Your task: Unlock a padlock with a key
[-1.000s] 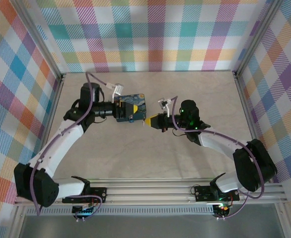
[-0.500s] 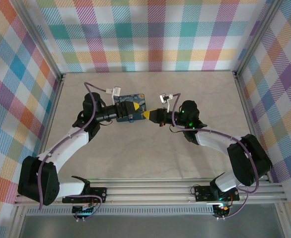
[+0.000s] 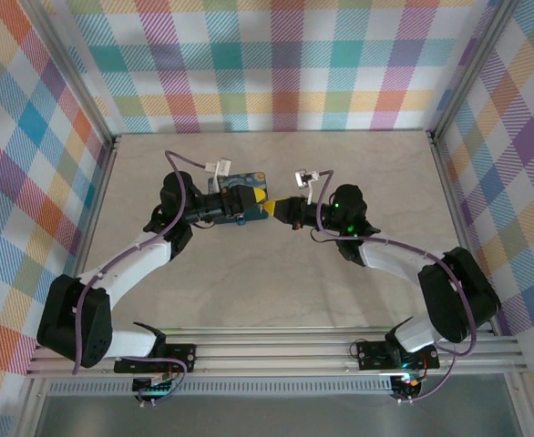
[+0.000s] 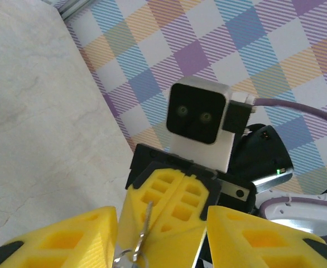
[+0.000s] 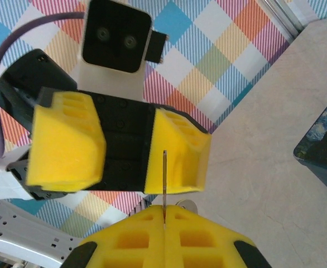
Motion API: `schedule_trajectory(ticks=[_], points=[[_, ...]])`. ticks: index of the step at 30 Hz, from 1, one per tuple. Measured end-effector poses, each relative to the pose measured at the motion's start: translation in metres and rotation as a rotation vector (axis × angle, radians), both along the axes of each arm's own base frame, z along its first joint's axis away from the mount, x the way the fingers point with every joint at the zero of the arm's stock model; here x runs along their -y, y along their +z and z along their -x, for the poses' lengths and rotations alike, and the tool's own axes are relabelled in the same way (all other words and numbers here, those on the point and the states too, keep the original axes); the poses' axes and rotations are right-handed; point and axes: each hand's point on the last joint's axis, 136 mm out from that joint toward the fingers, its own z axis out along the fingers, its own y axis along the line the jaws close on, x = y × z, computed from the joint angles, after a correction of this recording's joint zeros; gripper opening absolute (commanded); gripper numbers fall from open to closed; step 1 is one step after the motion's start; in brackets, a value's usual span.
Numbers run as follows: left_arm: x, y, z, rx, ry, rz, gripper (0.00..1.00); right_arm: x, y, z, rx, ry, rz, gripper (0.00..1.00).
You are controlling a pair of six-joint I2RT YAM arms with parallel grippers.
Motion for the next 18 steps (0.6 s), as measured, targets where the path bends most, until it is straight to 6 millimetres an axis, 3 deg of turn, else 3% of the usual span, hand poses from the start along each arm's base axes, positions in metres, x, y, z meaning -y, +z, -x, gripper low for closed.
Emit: schedule_trajectory(ticks=[8,18], points=[[0.001,-0.012,-0.002,-0.033,0.002,0.001,0.36,0.002,0.007,0.0,0.015,-0.011,-0.013,0.0],[0.005,-0.002,0.002,0.004,-0.02,0.028,0.04,0.002,0.007,-0.001,0.011,-0.017,-0.014,0.0]])
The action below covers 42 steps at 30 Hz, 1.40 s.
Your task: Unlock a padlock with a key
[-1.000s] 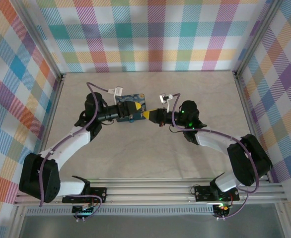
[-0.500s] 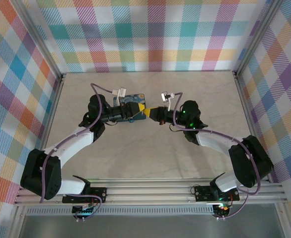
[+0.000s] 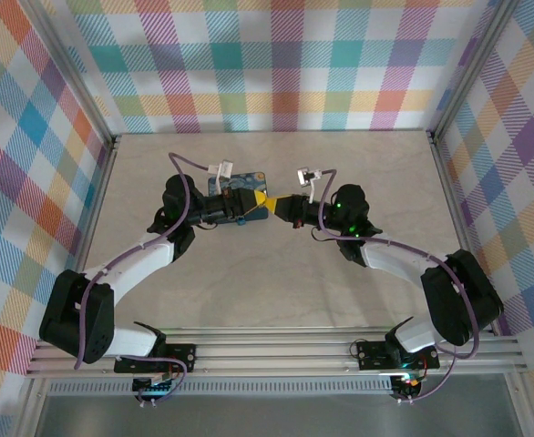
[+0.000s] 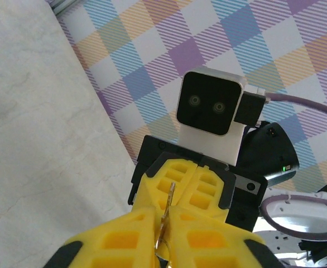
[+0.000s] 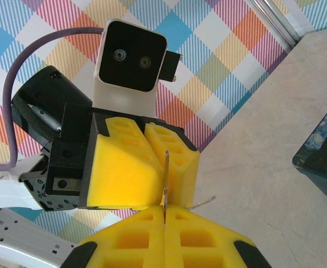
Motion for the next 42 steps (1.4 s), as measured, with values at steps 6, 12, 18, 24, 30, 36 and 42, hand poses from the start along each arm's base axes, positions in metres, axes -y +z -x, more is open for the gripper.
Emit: schedule_trajectory(ticks=[6,12,18,24,30,36,42], points=[[0.0,-0.003,0.0,0.018,-0.002,-0.015,0.0,0.001,-0.003,-0.001,-0.006,-0.004,0.011,0.09],[0.001,-0.011,0.011,0.067,-0.043,-0.157,0.0,0.007,-0.008,0.006,-0.001,-0.022,0.1,0.48],[-0.004,0.011,0.024,0.219,-0.104,-0.324,0.0,0.021,0.027,0.02,0.13,-0.039,0.199,0.46],[-0.01,0.017,0.05,0.325,-0.239,-0.416,0.0,0.025,0.07,0.044,0.236,0.074,0.24,0.5],[-0.011,0.017,0.071,0.358,-0.358,-0.414,0.0,0.018,0.066,0.064,0.199,0.236,0.225,0.46],[-0.01,0.013,0.078,0.349,-0.412,-0.403,0.0,0.008,0.042,0.061,0.098,0.305,0.233,0.42],[-0.009,0.01,0.082,0.331,-0.439,-0.387,0.0,0.002,0.033,0.06,0.057,0.324,0.24,0.39]])
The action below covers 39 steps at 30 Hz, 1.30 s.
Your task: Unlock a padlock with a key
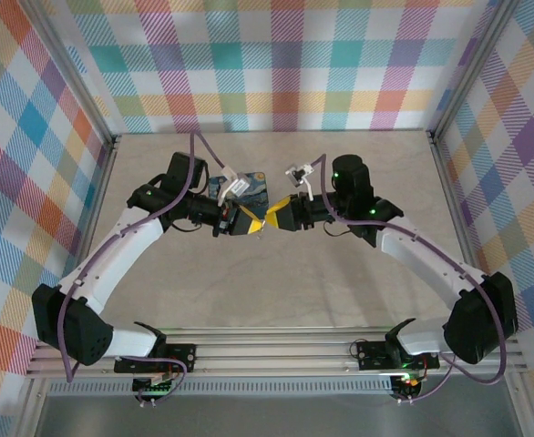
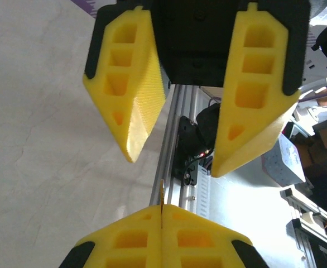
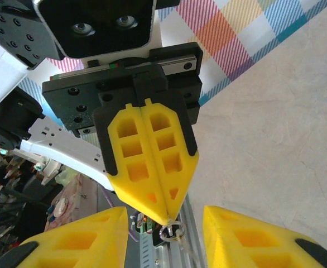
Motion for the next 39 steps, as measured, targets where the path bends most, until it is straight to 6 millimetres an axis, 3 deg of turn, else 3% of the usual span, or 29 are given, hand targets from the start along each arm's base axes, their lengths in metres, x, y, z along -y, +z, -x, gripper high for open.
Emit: schedule_trajectory(ticks=[5,9,12,15,18,20,25,30,36,39], points=[[0.001,0.003,-0.001,0.001,-0.006,0.007,0.0,-0.004,-0.006,0.002,-0.029,0.015,0.008,0.38],[0.002,0.005,-0.002,0.006,-0.009,0.011,0.0,-0.008,-0.01,0.003,-0.042,0.029,0.013,0.32],[0.002,0.003,-0.002,-0.003,-0.009,0.007,0.0,-0.009,-0.01,0.006,-0.046,0.043,0.009,0.19],[0.001,0.002,-0.002,-0.011,-0.006,0.001,0.0,-0.01,-0.008,0.007,-0.046,0.053,0.0,0.0],[0.001,0.002,-0.002,-0.019,-0.001,-0.004,0.01,-0.01,-0.007,0.006,-0.048,0.054,-0.003,0.0],[0.0,0.001,-0.004,-0.027,0.013,-0.012,0.1,-0.01,-0.008,0.004,-0.046,0.042,0.001,0.0],[-0.001,-0.005,-0.018,-0.033,0.11,-0.022,0.19,-0.007,-0.01,-0.01,0.011,-0.064,0.031,0.0],[-0.013,-0.012,-0.023,-0.046,0.273,-0.017,0.41,-0.002,-0.007,-0.023,0.078,-0.157,0.068,0.0],[-0.024,-0.016,-0.025,-0.03,0.418,0.052,0.41,-0.005,0.017,-0.03,0.159,-0.141,0.074,0.0],[-0.026,-0.026,-0.023,-0.051,0.452,0.121,0.41,-0.008,0.02,-0.027,0.168,-0.1,0.066,0.0]])
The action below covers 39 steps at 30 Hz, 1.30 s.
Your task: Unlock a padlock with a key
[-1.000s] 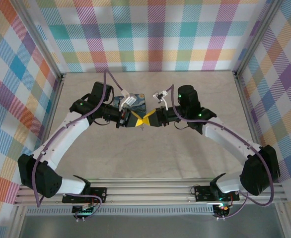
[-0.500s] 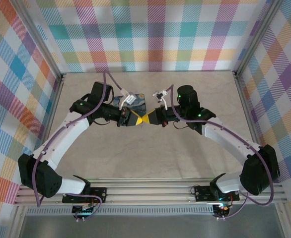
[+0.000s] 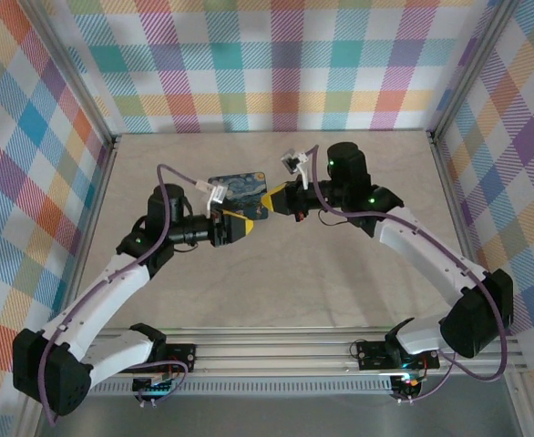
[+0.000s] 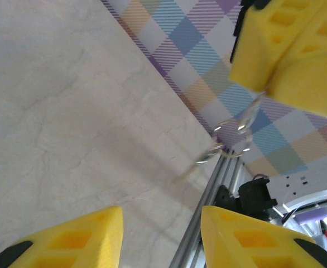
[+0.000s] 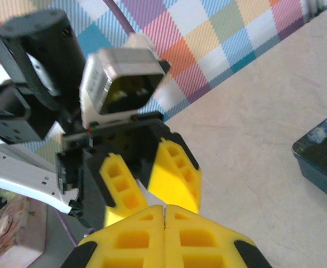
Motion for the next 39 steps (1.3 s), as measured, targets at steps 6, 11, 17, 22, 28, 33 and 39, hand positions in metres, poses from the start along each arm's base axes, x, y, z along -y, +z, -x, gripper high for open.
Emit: schedule_trajectory(ticks=[6,11,17,22,28,33,39], points=[[0.003,0.002,-0.007,-0.003,0.04,0.158,0.38,-0.006,-0.008,0.004,-0.038,0.069,0.009,0.0],[0.005,0.026,-0.01,0.039,0.038,0.26,0.36,-0.008,-0.009,0.007,-0.051,0.105,0.002,0.0],[0.006,0.036,-0.009,0.05,0.03,0.296,0.38,-0.008,-0.002,0.008,-0.037,0.119,-0.012,0.0],[0.005,0.036,-0.01,0.045,0.035,0.303,0.38,-0.008,-0.001,0.008,-0.035,0.121,-0.013,0.0],[0.002,0.042,-0.01,0.051,0.052,0.333,0.4,-0.007,-0.003,0.008,-0.034,0.114,-0.007,0.0],[0.003,0.058,-0.006,0.082,0.022,0.388,0.41,-0.007,-0.007,0.008,-0.047,0.113,0.002,0.0],[0.014,0.052,-0.004,0.054,-0.024,0.392,0.4,-0.007,-0.008,0.009,-0.05,0.112,0.004,0.0]])
